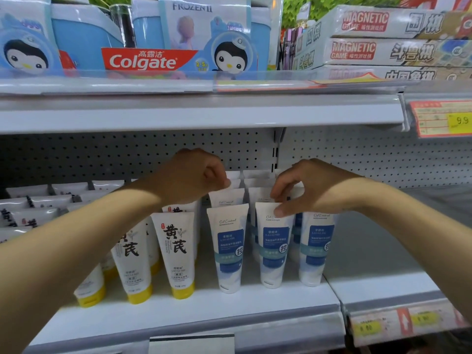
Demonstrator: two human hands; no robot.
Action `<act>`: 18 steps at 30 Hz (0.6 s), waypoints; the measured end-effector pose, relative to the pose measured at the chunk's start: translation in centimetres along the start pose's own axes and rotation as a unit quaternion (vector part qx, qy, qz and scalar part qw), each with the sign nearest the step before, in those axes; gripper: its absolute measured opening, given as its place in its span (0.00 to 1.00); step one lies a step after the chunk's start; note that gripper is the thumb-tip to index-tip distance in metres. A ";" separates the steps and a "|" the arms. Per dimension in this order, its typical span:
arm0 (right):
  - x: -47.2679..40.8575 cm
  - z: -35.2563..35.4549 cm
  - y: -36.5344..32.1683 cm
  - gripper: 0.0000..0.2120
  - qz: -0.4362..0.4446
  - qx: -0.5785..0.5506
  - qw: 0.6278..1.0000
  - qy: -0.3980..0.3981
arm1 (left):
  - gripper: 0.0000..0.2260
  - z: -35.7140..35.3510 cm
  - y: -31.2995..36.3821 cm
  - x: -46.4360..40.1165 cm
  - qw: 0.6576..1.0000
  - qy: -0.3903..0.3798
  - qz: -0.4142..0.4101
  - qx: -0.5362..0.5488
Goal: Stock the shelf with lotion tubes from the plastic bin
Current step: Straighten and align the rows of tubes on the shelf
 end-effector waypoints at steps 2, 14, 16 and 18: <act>0.0 -0.3 -0.3 0.10 -0.007 0.030 0.999 -0.018 | 0.12 0.1 0.9 1.2 0.999 -0.019 0.002 -0.025; -0.4 -1.9 -1.1 0.13 -0.009 0.066 0.997 -0.031 | 0.08 -2.4 0.9 2.9 0.991 -0.106 0.053 -0.064; -0.4 -2.0 -1.1 0.12 -0.014 0.059 0.998 -0.028 | 0.09 -2.4 0.9 2.9 0.991 -0.105 0.055 -0.064; -0.3 -2.0 -1.1 0.11 -0.019 0.053 0.998 -0.025 | 0.09 -2.4 1.0 3.0 0.991 -0.103 0.053 -0.063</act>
Point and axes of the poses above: each hand's wrist, its own x-axis away from the middle knuckle, its own z-axis out of the back of the hand, y = z × x, the point moved 1 cm from there along -x, towards the middle knuckle, and after that the axes turned 10 degrees about x, right-handed, at the moved point
